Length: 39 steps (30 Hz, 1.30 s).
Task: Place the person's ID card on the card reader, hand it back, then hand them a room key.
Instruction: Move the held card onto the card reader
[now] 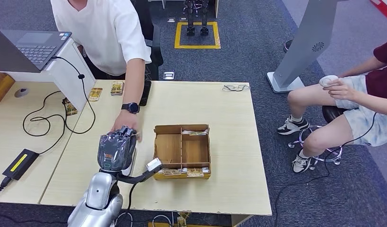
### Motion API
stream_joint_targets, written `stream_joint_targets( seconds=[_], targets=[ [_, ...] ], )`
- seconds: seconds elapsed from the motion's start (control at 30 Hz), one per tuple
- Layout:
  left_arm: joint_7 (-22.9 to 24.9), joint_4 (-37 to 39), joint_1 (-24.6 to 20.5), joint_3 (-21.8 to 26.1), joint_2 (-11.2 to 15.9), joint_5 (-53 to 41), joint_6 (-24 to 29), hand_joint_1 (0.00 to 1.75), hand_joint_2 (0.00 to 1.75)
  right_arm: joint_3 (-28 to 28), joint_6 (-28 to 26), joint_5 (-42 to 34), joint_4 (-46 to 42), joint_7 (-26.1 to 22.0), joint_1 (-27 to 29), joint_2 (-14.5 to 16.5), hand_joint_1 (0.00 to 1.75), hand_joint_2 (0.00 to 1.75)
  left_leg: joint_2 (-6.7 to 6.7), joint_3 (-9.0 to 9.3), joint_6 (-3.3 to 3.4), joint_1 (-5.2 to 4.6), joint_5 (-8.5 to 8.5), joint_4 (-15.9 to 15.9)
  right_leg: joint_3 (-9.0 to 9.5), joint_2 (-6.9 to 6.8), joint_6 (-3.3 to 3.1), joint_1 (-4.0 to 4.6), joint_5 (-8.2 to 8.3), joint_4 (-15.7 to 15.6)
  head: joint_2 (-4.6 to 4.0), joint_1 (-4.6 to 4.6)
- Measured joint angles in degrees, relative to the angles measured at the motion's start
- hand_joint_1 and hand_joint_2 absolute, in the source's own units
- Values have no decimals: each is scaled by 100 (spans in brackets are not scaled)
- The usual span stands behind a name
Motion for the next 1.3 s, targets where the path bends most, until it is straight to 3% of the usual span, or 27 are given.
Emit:
stream_joint_targets(
  seconds=[0.23,0.7,1.03,1.3],
  targets=[
    [-274,-511,48,353,-227,107,1,175,175,0,-7,0,0,-13,0,0,0,175,0,0,0,0,0,0,0,0,0,0,0,0,0,0],
    [-580,-689,13,547,-406,117,1,175,175,0,-9,0,4,-32,-4,0,0,175,0,0,0,0,0,0,-1,0,0,0,0,0,0,-1],
    [-26,-33,-725,517,-323,-48,-1,175,175,83,2,0,21,-43,-51,0,0,175,0,1,-2,0,6,0,-2,3,-3,0,7,0,0,-1],
    [58,552,-1108,421,-255,-86,-5,175,175,182,15,0,46,-16,-87,0,0,175,1,0,-2,0,6,0,-5,5,-2,0,7,0,0,0]
  ],
)
